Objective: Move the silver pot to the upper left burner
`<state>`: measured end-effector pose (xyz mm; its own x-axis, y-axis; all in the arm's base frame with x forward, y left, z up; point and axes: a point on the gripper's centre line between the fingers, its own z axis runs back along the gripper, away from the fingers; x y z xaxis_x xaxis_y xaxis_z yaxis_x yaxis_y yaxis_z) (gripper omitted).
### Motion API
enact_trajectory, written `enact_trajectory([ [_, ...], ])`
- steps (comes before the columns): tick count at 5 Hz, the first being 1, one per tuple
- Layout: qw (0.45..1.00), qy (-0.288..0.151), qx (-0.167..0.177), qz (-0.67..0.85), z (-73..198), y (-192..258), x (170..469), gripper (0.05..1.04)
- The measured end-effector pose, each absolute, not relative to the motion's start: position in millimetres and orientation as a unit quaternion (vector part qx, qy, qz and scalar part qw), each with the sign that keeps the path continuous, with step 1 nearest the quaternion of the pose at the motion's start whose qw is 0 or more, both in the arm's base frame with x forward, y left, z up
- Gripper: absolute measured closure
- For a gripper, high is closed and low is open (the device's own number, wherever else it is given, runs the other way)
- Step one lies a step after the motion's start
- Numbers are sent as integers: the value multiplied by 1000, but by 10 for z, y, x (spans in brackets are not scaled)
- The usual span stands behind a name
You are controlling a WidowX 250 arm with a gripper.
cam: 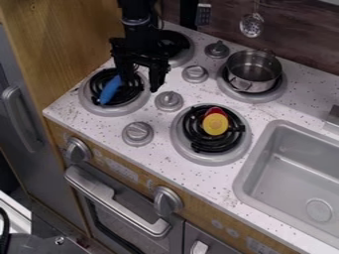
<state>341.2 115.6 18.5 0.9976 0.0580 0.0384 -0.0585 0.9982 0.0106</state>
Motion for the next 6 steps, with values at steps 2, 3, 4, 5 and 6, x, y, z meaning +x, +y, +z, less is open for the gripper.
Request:
enact_trajectory([
  [2, 1000, -22, -19, 2, 0, 958, 3479, 92],
  [3, 997, -41, -38, -47, -26, 579, 3672, 92],
  [4, 992, -85, -53, -78, 0, 280, 3854, 92],
  [5, 983, -148, -43, -100, 44, 4, 4073, 92],
  [6, 973, -201, -33, -111, 55, -205, 4239, 92],
])
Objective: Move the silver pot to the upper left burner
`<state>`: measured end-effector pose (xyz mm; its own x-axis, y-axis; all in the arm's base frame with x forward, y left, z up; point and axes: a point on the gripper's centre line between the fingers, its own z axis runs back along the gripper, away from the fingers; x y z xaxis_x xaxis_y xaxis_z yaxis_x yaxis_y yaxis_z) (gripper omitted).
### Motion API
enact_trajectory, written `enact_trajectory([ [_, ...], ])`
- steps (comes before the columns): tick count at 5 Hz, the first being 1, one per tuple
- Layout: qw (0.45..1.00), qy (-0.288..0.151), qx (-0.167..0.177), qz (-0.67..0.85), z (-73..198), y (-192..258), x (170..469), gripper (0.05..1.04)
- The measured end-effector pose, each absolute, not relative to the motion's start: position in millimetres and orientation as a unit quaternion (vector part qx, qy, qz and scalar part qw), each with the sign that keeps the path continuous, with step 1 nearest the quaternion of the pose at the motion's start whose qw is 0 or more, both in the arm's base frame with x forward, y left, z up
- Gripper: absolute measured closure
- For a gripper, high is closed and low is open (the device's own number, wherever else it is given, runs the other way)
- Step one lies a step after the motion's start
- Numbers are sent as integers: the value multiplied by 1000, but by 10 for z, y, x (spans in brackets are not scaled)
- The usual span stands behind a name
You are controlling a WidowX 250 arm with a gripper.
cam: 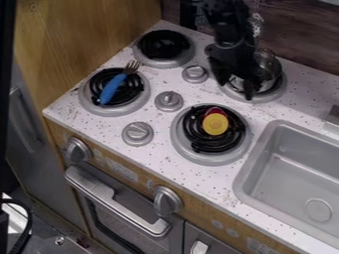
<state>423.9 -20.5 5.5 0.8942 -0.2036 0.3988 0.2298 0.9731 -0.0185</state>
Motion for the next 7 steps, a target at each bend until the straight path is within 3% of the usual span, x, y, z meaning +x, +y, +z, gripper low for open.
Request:
enact_trajectory([
  [2, 947, -277, -9, -161, 57, -568, 4577, 92],
  [3, 942, -290, 0, -166, -17, -575, 4735, 92],
  [4, 939, -301, 8, -166, -41, -600, 4888, 92],
  [6, 947, -281, 19, -156, -290, -569, 5009, 127],
  [7, 951, -265, 22, -156, -403, -548, 4982, 403],
])
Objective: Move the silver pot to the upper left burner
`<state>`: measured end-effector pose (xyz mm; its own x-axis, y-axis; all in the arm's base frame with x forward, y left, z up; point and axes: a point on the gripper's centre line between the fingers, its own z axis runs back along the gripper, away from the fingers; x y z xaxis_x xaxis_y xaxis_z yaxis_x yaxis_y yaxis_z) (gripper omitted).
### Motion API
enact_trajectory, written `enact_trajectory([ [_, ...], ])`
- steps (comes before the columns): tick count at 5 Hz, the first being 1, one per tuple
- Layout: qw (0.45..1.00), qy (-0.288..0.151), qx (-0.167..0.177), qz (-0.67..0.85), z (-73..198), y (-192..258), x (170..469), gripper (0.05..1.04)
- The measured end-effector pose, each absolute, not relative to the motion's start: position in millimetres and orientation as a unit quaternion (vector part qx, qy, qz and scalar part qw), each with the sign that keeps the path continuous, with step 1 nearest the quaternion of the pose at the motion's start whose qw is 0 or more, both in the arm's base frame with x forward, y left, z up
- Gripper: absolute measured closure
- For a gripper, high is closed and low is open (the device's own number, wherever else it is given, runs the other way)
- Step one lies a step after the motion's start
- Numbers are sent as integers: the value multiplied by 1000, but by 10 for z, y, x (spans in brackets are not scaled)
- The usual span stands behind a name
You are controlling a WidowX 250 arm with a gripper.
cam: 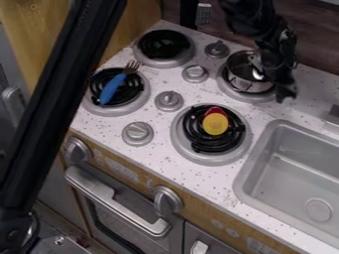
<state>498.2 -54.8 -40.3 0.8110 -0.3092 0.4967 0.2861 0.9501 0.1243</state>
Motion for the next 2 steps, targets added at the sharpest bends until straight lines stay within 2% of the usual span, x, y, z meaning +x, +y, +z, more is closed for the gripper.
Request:
enact_trajectory([
  [1, 952, -266, 21, -153, -400, -515, 4989, 699],
  [2, 950, -266, 25, -163, -405, -485, 4990, 922],
])
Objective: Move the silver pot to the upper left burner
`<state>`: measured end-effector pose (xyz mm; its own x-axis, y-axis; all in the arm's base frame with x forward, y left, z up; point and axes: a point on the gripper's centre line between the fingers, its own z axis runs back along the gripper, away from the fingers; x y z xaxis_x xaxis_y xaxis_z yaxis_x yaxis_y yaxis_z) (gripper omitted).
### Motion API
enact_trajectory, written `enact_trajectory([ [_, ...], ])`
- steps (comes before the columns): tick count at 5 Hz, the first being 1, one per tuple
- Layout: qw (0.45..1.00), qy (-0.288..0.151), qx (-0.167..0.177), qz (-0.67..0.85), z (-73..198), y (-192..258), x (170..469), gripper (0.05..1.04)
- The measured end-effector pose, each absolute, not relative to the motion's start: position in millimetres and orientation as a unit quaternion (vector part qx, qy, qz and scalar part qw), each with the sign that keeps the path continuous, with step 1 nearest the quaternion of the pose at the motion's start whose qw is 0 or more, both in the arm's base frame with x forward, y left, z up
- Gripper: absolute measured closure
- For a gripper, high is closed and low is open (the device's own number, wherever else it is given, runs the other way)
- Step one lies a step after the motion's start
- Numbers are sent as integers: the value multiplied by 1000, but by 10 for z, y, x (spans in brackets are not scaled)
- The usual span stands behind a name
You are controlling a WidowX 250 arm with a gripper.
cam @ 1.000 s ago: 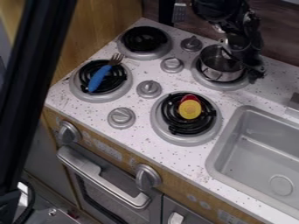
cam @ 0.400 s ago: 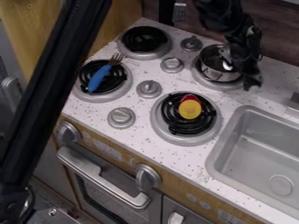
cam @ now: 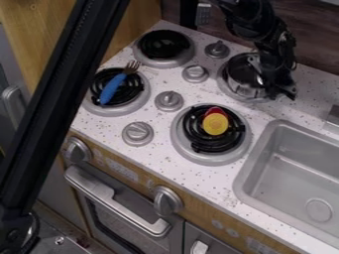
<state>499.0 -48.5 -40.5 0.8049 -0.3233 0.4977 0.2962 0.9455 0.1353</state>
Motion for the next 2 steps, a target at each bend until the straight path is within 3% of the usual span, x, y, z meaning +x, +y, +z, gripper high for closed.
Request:
enact_trajectory([
  [1, 944, -263, 40, -195, -392, -455, 4985, 999],
  [2, 941, -261, 60, -207, -368, -276, 4991, 1005],
])
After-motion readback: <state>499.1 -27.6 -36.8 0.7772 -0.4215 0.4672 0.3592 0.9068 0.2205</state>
